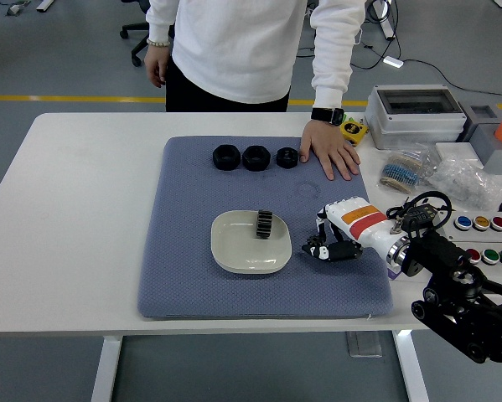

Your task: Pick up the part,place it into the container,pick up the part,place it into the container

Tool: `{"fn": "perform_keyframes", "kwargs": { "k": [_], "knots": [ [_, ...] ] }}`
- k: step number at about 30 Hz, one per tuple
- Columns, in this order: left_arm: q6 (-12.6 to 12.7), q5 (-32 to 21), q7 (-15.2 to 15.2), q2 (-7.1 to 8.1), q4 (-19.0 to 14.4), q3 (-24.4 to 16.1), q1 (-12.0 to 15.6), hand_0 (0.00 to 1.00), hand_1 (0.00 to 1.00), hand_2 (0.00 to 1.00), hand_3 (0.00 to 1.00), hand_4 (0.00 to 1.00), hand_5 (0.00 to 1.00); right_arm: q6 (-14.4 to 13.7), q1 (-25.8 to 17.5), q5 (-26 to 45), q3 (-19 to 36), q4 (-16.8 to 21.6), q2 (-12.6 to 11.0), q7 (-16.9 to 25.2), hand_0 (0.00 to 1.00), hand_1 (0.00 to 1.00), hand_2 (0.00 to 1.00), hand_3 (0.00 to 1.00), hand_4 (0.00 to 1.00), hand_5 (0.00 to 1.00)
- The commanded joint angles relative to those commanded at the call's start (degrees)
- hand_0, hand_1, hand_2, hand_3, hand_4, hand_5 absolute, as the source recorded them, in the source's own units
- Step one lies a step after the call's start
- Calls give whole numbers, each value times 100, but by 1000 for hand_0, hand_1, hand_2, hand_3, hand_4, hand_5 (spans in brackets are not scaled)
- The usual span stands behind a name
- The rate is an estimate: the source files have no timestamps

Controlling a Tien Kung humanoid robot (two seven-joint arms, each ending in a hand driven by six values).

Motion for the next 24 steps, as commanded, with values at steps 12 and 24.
{"fn": "perform_keyframes", "kwargs": {
  "k": [12, 24],
  "knots": [
    [-10, 52, 11, 11, 0, -17, 35, 765, 718, 695, 587, 649, 617, -97, 52, -87, 314, 530, 15, -15, 2, 32, 146, 313, 772, 611],
    [-16, 64, 13, 32, 0, -2, 26, 765, 718, 695, 586, 648, 615, -221, 403, -57, -59, 738, 418, -81, 2, 41, 158, 354, 789, 596]
  ]
}}
